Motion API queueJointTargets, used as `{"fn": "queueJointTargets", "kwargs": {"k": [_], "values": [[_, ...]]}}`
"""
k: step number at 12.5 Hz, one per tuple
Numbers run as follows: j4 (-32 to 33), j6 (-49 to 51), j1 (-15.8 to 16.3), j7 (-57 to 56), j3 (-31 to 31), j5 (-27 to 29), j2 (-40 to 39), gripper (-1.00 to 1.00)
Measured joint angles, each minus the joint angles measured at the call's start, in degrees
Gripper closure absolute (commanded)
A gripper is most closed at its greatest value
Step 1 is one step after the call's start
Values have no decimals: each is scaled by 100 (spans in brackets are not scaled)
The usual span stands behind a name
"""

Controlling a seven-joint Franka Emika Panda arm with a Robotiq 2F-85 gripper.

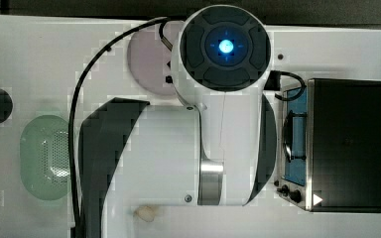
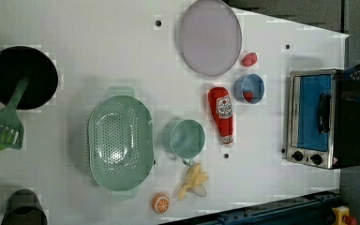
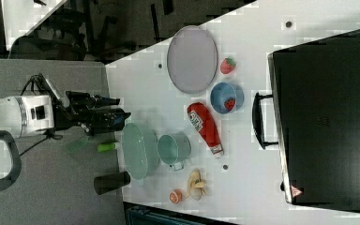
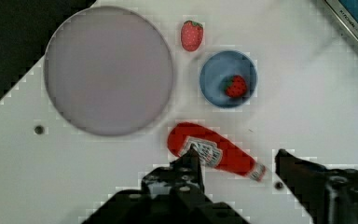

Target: Pick Ketchup from the table and place it in strainer.

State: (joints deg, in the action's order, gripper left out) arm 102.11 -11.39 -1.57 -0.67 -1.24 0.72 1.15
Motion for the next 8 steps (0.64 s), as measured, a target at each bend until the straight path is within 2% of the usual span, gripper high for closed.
{"fn": "queueJointTargets", "kwargs": {"k": [2, 3, 5, 8], "values": [[638, 486, -398, 0, -337, 32, 586, -80], [906, 621, -470, 0, -381, 68, 909, -99], [1007, 437, -498, -6, -408, 83, 1275, -100], [1113, -129, -500, -342, -491, 72, 1249, -100]]}}
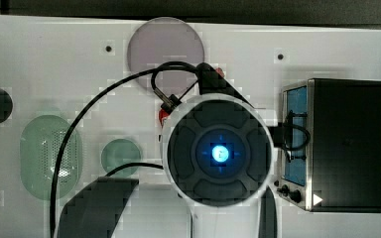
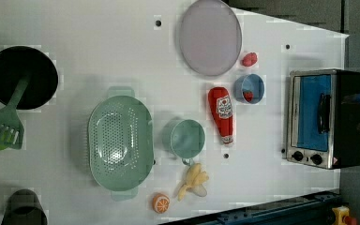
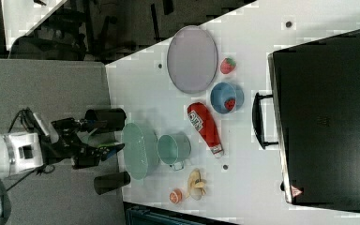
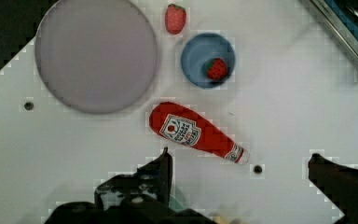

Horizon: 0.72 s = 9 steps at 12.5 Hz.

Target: Pick Ketchup from the table and place it in strainer.

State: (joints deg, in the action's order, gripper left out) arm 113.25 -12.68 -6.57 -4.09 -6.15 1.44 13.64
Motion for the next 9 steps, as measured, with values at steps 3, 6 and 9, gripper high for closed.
{"fn": "queueJointTargets", "kwargs": {"k": [3, 6, 9], "values": [[560, -676, -46, -819, -142, -27, -362, -100], [1085, -1440, -51, -1896, -302, 39, -1001, -100], [1779, -2509, 16, -3049, -306, 29, -1383, -100]]}}
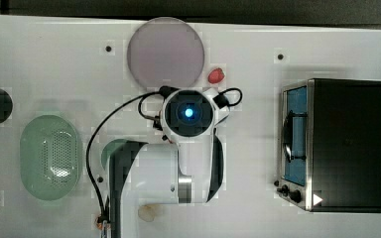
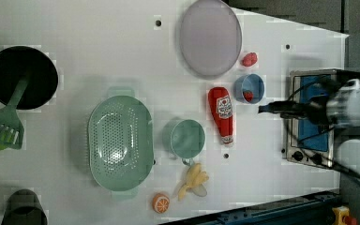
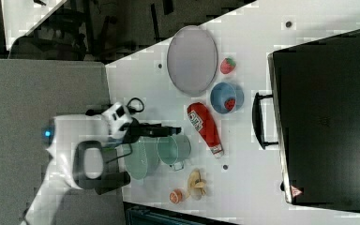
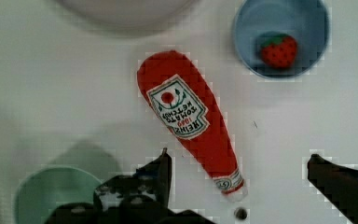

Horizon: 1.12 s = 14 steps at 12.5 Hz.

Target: Pick Ketchup from the table and place it in strainer.

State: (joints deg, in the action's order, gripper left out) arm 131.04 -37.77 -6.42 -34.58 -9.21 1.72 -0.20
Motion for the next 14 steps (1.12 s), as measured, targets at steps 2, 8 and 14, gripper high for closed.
{"fn": "queueJointTargets", "kwargs": {"k": [2, 8, 14], "values": [[280, -590, 5, -781, -39, -22, -200, -100], [504, -1905, 0, -1880, -157, -84, -1107, -100], [615, -2445, -62, -1928, -148, -81, -2021, -93]]}}
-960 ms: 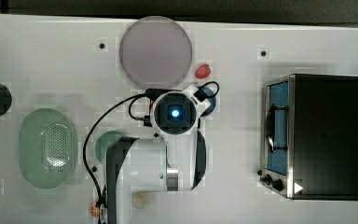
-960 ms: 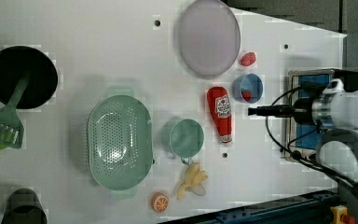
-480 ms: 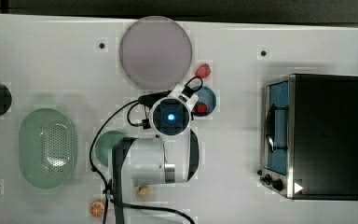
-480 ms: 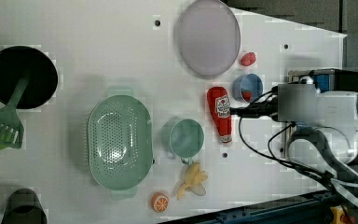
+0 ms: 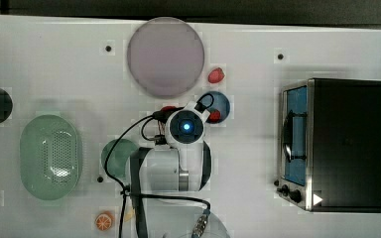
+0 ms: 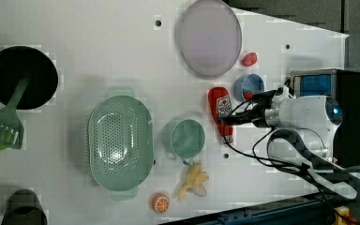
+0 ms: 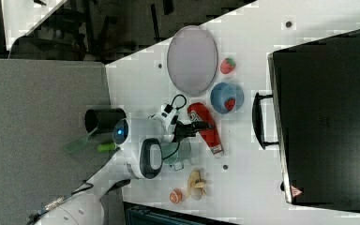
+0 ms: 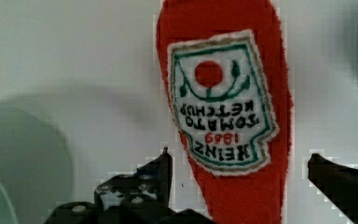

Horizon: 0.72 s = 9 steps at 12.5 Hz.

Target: Pick Ketchup from the table and place it in strainer.

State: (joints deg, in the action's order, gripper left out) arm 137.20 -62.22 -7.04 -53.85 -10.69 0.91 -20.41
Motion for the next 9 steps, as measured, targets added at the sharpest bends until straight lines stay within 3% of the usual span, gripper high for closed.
{"fn": "queueJointTargets", "kwargs": {"k": [3, 4, 9], "values": [[45, -224, 50, 0, -6, -12, -52, -20], [67, -341, 62, 0, -8, -20, -56, -9], [145, -358, 35, -6, 16, -10, 210, -9]]}}
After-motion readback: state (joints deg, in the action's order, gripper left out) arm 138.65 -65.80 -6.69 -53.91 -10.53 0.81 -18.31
